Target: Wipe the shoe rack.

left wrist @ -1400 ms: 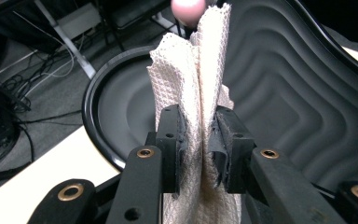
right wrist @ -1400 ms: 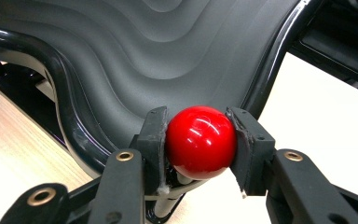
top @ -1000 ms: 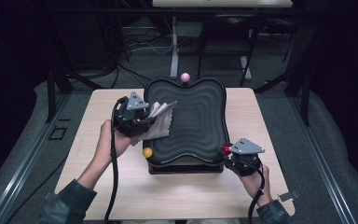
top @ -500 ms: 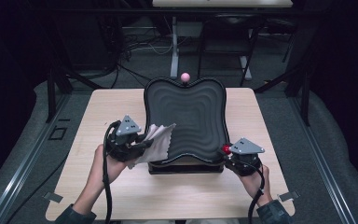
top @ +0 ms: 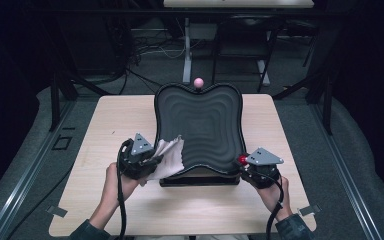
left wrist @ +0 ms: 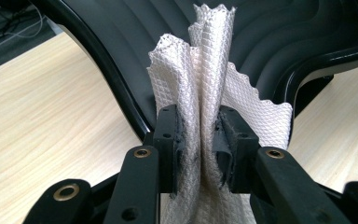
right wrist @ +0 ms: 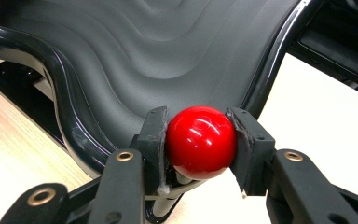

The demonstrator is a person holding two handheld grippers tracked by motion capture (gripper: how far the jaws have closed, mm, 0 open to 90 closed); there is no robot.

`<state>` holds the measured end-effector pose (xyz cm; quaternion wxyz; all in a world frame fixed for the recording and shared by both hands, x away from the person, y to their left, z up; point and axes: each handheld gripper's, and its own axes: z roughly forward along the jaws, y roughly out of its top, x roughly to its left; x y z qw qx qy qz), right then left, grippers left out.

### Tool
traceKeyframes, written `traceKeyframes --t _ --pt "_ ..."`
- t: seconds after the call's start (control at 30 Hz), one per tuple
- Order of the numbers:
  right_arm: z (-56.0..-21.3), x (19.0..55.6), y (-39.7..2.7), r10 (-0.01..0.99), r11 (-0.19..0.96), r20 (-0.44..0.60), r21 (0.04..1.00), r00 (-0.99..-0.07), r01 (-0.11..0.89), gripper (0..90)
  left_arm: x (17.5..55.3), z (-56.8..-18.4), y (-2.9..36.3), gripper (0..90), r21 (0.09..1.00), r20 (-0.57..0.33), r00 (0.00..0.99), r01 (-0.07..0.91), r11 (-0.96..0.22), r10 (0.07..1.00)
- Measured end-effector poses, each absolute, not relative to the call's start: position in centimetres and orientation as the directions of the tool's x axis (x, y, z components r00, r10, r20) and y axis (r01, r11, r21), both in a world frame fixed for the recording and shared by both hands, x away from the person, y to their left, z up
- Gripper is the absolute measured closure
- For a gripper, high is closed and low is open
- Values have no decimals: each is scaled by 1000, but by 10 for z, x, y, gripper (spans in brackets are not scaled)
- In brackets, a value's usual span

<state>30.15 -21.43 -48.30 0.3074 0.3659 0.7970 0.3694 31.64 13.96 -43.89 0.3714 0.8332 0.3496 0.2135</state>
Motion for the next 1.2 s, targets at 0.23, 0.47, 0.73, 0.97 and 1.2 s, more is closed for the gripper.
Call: traceKeyframes --t 0.23,0.47,0.73,0.97,1.2 --pt "-483 302 -214 810 460 -220 814 -544 355 602 316 -440 140 766 751 195 623 403 -524 758" --pt "-483 302 -214 809 460 -220 814 -544 354 602 318 -438 148 775 761 160 620 418 -496 768" --pt "-483 302 -214 808 464 -225 813 -545 352 602 308 -434 140 726 778 113 688 388 -495 717" --pt "-483 303 -214 807 465 -226 813 -545 351 602 313 -442 139 736 777 105 679 400 -486 727" --pt "-483 303 -214 808 465 -229 813 -543 351 602 312 -443 143 803 749 250 577 393 -533 777"
